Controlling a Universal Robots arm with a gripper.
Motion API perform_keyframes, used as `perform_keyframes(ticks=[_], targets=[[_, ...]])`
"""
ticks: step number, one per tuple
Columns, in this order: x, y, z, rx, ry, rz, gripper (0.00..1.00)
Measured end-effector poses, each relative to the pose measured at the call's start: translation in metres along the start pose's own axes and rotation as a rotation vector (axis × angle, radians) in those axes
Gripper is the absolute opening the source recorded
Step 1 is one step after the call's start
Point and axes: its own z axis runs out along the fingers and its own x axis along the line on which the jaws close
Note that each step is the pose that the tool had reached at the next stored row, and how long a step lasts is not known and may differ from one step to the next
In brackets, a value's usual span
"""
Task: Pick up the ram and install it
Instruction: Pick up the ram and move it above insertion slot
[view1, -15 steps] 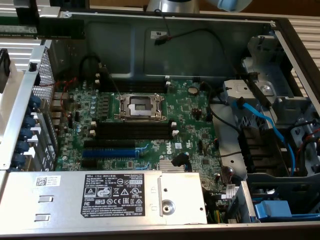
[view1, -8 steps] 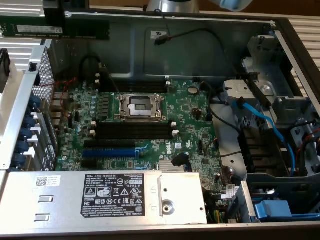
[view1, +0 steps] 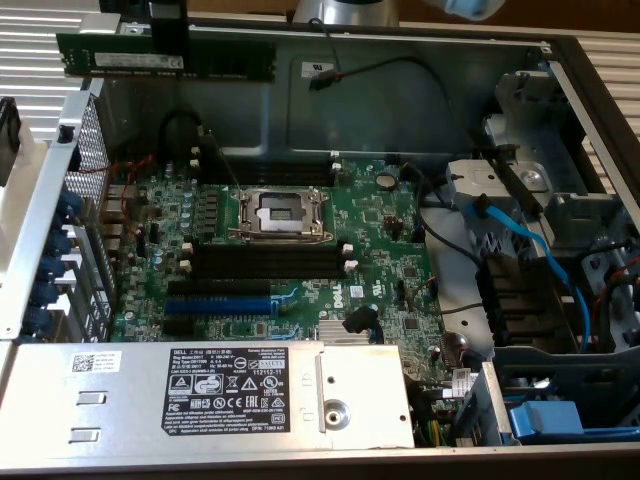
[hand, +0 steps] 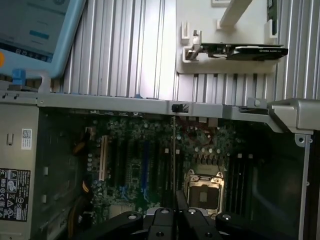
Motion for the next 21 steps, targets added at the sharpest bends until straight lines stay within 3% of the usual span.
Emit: perform_keyframes(ticks=[5,9,10,11,12,16,19,21], targets=[[0.001,-0.0219,-0.0001,0.0074,0.0017,0.000,0.12],[-0.001,-0.0318,-0.0004,0.0253,0.0025,0.001,0.12],[-0.001,-0.0327,-0.0003,0.0332,0.0000,0.001,0.12],[-0.001,-0.0332,-0.0003,0.0393,-0.0061,0.002,0.12],[-0.001,-0.0336,-0.0002,0.0414,-0.0109,0.003,0.12],[0.001,-0.0361,0.0001,0.0411,-0.0140,0.005,0.12],[0.001,-0.0380,0.0005,0.0425,-0.0254,0.011,0.12],[0.000,-0.0393,0.0011,0.0434,-0.0299,0.014,0.12]])
